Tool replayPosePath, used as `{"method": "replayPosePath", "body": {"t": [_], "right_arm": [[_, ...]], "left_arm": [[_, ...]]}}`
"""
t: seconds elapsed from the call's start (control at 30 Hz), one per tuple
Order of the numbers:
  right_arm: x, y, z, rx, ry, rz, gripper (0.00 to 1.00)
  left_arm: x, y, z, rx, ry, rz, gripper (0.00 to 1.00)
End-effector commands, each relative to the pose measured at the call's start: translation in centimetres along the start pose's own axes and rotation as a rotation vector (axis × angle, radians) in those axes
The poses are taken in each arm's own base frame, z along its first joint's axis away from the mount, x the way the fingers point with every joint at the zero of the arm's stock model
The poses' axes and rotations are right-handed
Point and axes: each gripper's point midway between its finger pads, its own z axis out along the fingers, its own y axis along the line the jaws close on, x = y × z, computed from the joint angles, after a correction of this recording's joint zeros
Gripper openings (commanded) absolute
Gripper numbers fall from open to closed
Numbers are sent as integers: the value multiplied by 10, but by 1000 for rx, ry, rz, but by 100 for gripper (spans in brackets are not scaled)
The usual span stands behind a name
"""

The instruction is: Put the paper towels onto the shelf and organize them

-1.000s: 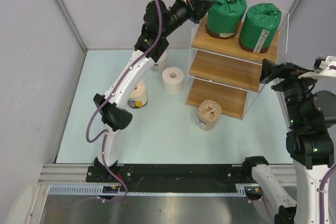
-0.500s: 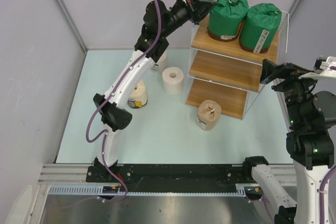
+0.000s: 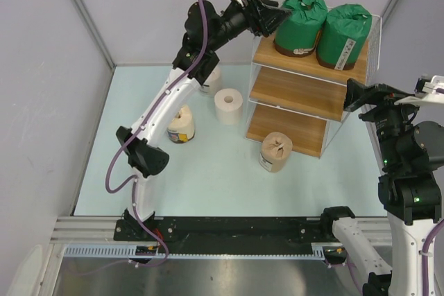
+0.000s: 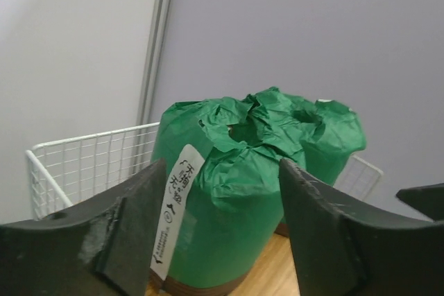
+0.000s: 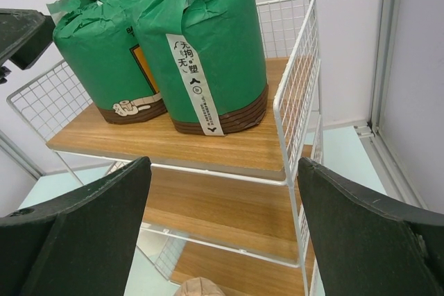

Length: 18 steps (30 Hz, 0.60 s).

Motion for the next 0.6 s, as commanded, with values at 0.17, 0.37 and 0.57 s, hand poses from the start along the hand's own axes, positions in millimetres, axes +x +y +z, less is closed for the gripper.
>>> {"method": "replayPosePath", "body": {"t": [0.17, 0.37, 0.57], "right_arm": [[-10, 0, -7, -4, -37, -5, 91], [-17, 1, -15, -8, -62, -8, 91], [-21, 3, -21, -25, -80, -7, 91]], "left_arm": [[-52, -37, -17, 86, -98, 2, 94], [-78, -54, -33, 119, -125, -7, 100], [-104, -69, -68, 103, -159, 21, 100]]}}
